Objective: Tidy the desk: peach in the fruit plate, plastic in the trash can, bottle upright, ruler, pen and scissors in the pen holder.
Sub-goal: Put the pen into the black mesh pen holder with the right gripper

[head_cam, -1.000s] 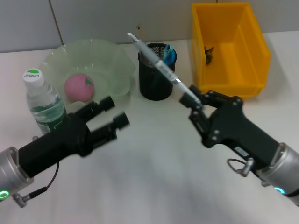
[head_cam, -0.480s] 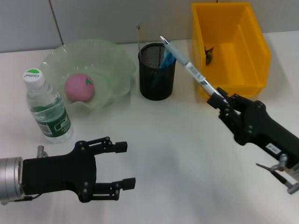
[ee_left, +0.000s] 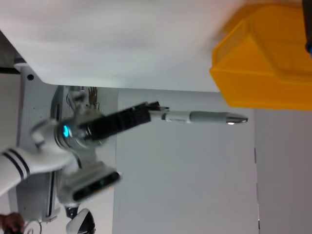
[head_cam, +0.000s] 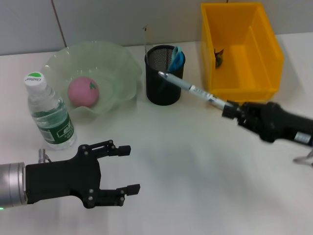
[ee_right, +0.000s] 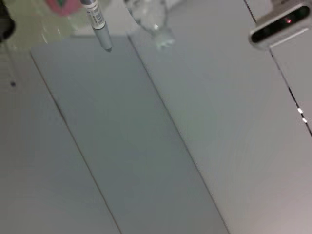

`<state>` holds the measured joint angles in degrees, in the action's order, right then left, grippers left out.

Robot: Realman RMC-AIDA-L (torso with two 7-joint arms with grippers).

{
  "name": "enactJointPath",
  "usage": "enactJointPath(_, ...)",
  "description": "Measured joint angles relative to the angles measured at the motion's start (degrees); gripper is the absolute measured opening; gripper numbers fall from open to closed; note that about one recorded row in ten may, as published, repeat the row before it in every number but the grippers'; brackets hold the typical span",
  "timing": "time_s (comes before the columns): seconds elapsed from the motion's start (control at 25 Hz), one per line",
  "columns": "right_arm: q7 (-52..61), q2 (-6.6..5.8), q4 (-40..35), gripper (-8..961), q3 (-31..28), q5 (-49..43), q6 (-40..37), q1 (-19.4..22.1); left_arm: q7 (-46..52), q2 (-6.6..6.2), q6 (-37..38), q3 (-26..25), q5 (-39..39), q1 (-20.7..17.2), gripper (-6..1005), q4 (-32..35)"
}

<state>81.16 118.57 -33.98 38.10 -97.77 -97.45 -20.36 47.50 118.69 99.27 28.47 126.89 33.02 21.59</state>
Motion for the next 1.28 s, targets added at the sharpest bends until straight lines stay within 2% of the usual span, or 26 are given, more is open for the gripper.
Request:
enactJointPath(0.04,0.00,0.00,0.00,153,0.00,0.00,0.00,0.00,0.00,0.00,0.00,0.00,0.00,0.00,828,0.00)
enactJointPath(0.16,11.38,-0.40,-10.13,154,0.00,-2.75,0.24,-0.95,-0.03,0.04,-0.25,-0.19,-0.09,0.04,828,0.00)
enactJointPath(0.2,18.83,-0.90,-15.52,154,-0.03,-5.08,0.24,-2.04,-0.03,0.05,-0.37,-0.31,-0.26,0.06,828,0.00)
enactJointPath(0.24,18.83,-0.90,-15.52,154,-0.03,-5.08,0.24,-2.04,-0.04,0.05,-0.80,-0.47,-0.90,0.09,828,0.00)
enactJointPath(0.28,26.48,-1.80,-20.15,155,-0.08,-8.25,-0.01,-4.08,-0.04,0.05,-0.80,-0.47,-0.90,0.09,828,0.00)
enactJointPath(0.32,26.48,-1.80,-20.15,155,-0.08,-8.25,-0.01,-4.08,-0.05,0.05,-1.11,-0.45,-1.50,0.09,828,0.01)
enactJointPath(0.4,33.16,-3.16,-23.35,156,-0.15,-11.68,-0.45,-6.78,-0.05,0.05,-1.11,-0.45,-1.50,0.09,828,0.01)
enactJointPath(0.44,36.56,-3.92,-24.75,156,-0.19,-13.79,-0.76,-8.53,-0.05,0.05,-1.11,-0.45,-1.50,0.09,828,0.01)
enactJointPath(0.48,41.66,-5.24,-26.85,157,-0.17,-18.34,-1.69,-11.99,-0.06,0.05,-1.32,-0.44,-2.25,0.05,828,0.02)
enactJointPath(0.52,41.66,-5.24,-26.85,157,-0.17,-18.34,-1.69,-11.99,-0.06,0.04,-1.42,-0.46,-2.38,0.12,828,0.02)
enactJointPath(0.56,43.99,-5.84,-27.79,157,-0.17,-20.87,-2.27,-13.90,-0.06,0.04,-1.42,-0.46,-2.38,0.12,828,0.02)
enactJointPath(0.6,47.75,-7.02,-29.00,158,-0.03,-25.57,-3.30,-17.93,-0.06,0.04,-1.42,-0.46,-2.38,0.12,828,0.02)
enactJointPath(0.64,47.75,-7.02,-29.00,158,-0.03,-25.57,-3.30,-17.93,-0.05,0.00,-1.74,-0.48,-2.86,0.20,828,0.03)
enactJointPath(0.68,51.26,-8.08,-29.26,158,0.34,-30.21,-3.77,-22.00,-0.05,-0.02,-1.96,-0.49,-3.06,0.24,828,0.03)
enactJointPath(0.72,51.26,-8.08,-29.26,159,0.34,-30.21,-3.77,-22.00,-0.05,-0.02,-1.96,-0.49,-3.06,0.24,828,0.03)
enactJointPath(0.76,53.19,-8.67,-29.07,159,0.49,-33.45,-3.98,-24.59,-0.05,-0.02,-1.96,-0.49,-3.06,0.24,828,0.03)
enactJointPath(0.8,55.84,-9.39,-28.60,159,0.65,-38.77,-4.75,-28.89,-0.06,-0.02,-2.17,-0.45,-3.10,0.24,828,0.03)
enactJointPath(0.84,55.84,-9.39,-28.60,160,0.65,-38.77,-4.75,-28.89,-0.06,-0.02,-2.17,-0.45,-3.10,0.24,828,0.03)
enactJointPath(0.96,57.94,-9.67,-28.20,161,0.82,-45.86,-6.03,-34.61,0.33,-0.02,-2.63,-0.24,-3.12,0.23,828,-0.03)
enactJointPath(1.0,59.09,-9.67,-28.13,161,1.57,-49.36,-6.40,-37.70,0.36,0.01,-2.65,-0.32,-3.15,0.23,828,-0.19)
enactJointPath(1.04,59.09,-9.67,-28.13,162,1.57,-49.36,-6.40,-37.70,0.36,0.01,-2.65,-0.32,-3.15,0.23,829,-0.19)
enactJointPath(1.2,61.23,-9.47,-26.40,163,5.20,-54.85,-5.79,-43.14,-0.01,0.05,-2.86,-0.51,-3.36,0.20,828,-0.93)
enactJointPath(1.28,61.40,-9.32,-25.86,164,5.88,-55.38,-5.23,-43.82,-0.04,0.05,-2.91,-0.52,-3.54,0.20,828,-1.12)
